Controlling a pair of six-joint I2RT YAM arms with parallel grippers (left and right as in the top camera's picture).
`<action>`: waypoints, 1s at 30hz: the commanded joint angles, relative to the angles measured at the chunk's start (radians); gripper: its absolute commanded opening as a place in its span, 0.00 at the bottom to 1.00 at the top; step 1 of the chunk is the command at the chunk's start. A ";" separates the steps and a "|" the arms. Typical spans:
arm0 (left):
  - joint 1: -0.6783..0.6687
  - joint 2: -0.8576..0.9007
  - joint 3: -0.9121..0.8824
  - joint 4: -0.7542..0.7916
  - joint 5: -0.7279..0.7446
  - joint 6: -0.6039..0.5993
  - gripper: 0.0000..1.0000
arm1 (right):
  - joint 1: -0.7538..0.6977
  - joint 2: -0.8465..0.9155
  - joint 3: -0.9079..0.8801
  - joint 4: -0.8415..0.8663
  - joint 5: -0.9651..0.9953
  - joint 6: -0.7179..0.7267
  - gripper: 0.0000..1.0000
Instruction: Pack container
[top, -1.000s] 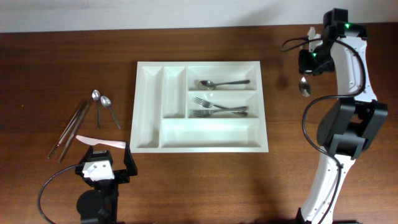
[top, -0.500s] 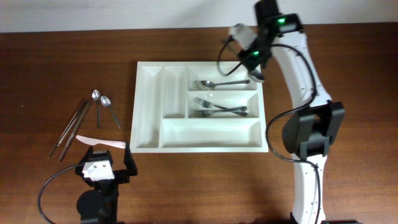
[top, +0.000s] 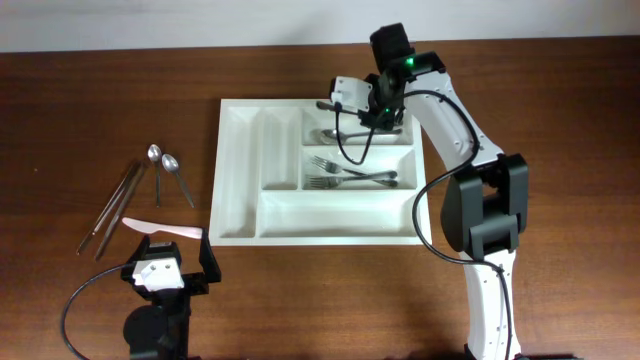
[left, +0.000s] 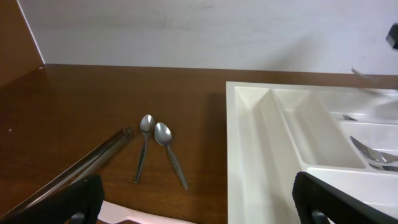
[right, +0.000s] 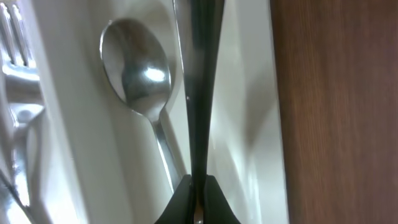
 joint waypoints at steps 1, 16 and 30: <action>0.007 -0.006 -0.006 0.001 -0.003 0.016 0.99 | -0.005 -0.008 -0.040 0.027 -0.030 -0.013 0.28; 0.007 -0.006 -0.006 0.001 -0.003 0.016 0.99 | -0.055 -0.061 0.127 0.069 0.079 0.621 0.99; 0.007 -0.006 -0.006 0.001 -0.003 0.016 0.99 | -0.355 -0.066 0.202 -0.270 0.217 1.327 0.99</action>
